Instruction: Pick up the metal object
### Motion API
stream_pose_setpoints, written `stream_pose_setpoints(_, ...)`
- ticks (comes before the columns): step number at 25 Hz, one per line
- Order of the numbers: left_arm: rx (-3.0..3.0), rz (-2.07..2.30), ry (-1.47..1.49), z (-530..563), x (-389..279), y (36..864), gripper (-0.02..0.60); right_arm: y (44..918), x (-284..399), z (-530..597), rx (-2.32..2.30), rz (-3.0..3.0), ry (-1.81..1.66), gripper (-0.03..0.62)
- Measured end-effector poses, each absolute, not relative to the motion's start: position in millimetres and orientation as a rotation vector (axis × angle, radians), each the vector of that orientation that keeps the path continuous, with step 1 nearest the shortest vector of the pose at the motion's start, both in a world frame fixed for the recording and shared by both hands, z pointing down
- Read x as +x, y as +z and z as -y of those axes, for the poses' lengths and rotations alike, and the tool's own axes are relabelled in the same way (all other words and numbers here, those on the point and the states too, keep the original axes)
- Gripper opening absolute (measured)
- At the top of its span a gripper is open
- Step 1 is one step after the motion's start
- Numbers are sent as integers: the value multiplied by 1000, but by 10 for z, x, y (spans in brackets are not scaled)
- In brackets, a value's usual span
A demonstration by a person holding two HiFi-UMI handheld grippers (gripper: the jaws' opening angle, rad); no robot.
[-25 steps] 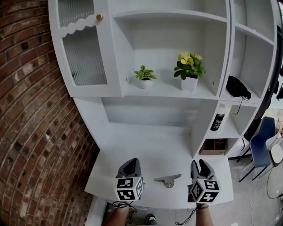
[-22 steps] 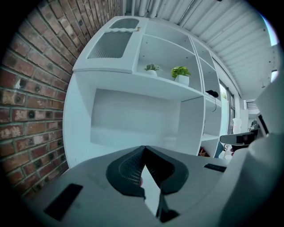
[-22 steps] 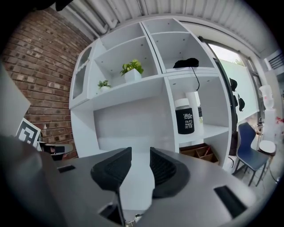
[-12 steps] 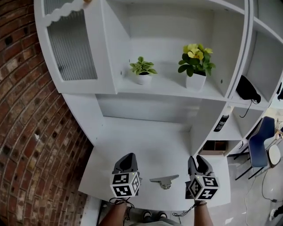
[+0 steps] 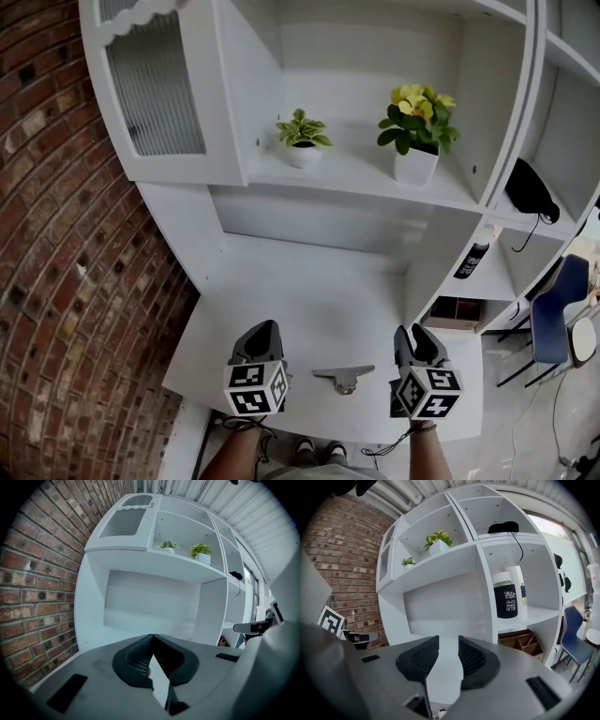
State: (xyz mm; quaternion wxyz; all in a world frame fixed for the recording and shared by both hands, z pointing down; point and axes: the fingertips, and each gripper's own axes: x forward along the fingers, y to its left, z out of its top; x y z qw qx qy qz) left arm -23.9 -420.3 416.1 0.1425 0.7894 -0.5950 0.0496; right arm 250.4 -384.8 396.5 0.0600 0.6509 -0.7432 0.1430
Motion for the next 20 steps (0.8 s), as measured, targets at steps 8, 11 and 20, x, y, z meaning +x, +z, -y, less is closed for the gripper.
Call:
stream_pose_setpoints(8,2148,1776,201,3882,-476,4518,5,4300,2164,3779,1710,2304,440,126)
stream_pose_setpoints(11,2090,1797,225,3713,-575,4696,5,4481,2050,3703,1621,2315,462,126)
stream_pose_setpoints(20,1954,1836,273,3261,-734,5169,5,4918,1826,3458,1313,2338,437,126)
